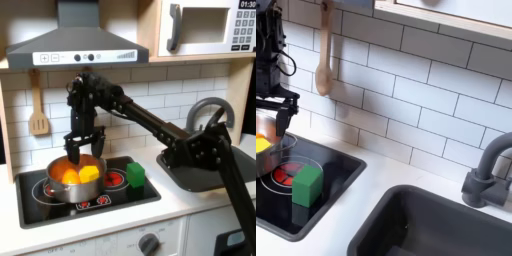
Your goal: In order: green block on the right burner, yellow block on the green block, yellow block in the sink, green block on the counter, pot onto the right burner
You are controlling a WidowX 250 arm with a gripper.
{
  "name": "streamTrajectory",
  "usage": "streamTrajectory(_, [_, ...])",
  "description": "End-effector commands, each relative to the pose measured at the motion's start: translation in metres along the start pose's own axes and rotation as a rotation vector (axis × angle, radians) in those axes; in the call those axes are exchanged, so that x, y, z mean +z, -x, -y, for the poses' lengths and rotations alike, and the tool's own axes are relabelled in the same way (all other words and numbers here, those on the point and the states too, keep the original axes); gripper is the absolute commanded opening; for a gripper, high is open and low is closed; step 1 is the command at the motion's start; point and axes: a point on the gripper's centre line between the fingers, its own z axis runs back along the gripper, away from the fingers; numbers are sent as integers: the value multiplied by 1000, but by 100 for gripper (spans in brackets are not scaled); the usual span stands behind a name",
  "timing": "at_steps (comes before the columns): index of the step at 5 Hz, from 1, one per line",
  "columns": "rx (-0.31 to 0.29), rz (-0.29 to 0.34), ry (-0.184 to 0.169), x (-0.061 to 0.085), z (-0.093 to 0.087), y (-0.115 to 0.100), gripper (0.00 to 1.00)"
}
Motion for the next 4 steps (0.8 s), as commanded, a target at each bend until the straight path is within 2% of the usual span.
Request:
streamTrajectory(1, [6, 3, 40, 18, 7, 5, 100])
streamTrajectory(2, [2, 4, 36, 16, 6, 11, 100])
streamTrajectory(3, [-5, -41, 23, -10, 2, 15, 100])
streamTrajectory(4, [0, -33, 22, -7, 0, 20, 100])
